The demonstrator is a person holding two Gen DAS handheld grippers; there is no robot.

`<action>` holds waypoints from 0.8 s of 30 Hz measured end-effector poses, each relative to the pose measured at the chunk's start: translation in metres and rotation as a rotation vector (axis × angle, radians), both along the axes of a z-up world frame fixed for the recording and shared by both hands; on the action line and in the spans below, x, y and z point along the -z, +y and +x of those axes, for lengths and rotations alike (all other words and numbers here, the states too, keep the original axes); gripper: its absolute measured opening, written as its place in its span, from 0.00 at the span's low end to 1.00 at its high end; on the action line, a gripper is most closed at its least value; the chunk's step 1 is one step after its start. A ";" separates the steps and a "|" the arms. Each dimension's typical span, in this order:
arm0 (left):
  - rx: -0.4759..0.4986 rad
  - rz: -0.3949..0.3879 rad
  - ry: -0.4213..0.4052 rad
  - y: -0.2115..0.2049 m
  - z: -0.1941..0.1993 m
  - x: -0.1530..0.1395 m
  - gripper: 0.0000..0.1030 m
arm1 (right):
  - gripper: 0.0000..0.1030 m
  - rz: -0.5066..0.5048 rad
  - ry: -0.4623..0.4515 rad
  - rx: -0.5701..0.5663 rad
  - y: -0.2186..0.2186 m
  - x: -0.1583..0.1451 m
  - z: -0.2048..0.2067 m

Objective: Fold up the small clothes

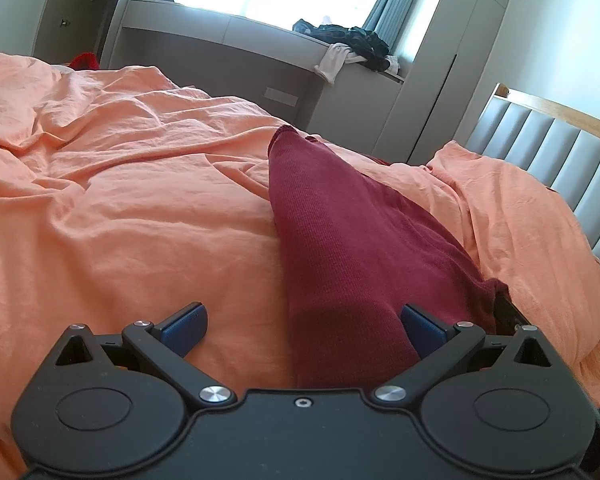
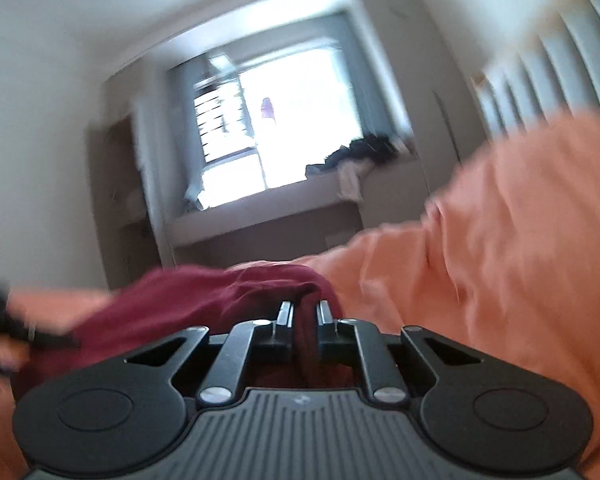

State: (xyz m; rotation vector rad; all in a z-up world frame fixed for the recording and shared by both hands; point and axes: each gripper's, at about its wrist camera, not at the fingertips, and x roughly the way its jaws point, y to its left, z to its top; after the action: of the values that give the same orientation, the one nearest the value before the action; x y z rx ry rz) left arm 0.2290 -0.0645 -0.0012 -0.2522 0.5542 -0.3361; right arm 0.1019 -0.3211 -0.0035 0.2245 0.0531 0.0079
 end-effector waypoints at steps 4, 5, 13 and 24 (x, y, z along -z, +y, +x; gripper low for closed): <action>-0.004 0.008 -0.001 -0.001 0.000 0.001 1.00 | 0.09 -0.176 0.001 -0.016 0.027 -0.002 -0.007; -0.006 0.011 -0.002 -0.002 0.000 0.001 1.00 | 0.09 -0.205 0.004 -0.006 0.031 -0.002 -0.007; -0.009 0.016 -0.006 -0.004 -0.001 0.001 1.00 | 0.23 -0.074 0.042 -0.010 0.010 -0.001 -0.023; -0.021 0.018 -0.009 -0.007 -0.003 0.000 1.00 | 0.99 0.249 0.061 -0.221 -0.063 -0.013 0.003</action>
State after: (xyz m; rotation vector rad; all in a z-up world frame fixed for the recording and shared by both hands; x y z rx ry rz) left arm 0.2261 -0.0713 -0.0013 -0.2385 0.5457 -0.3116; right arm 0.1052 -0.3839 0.0095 0.4671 0.1379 0.2285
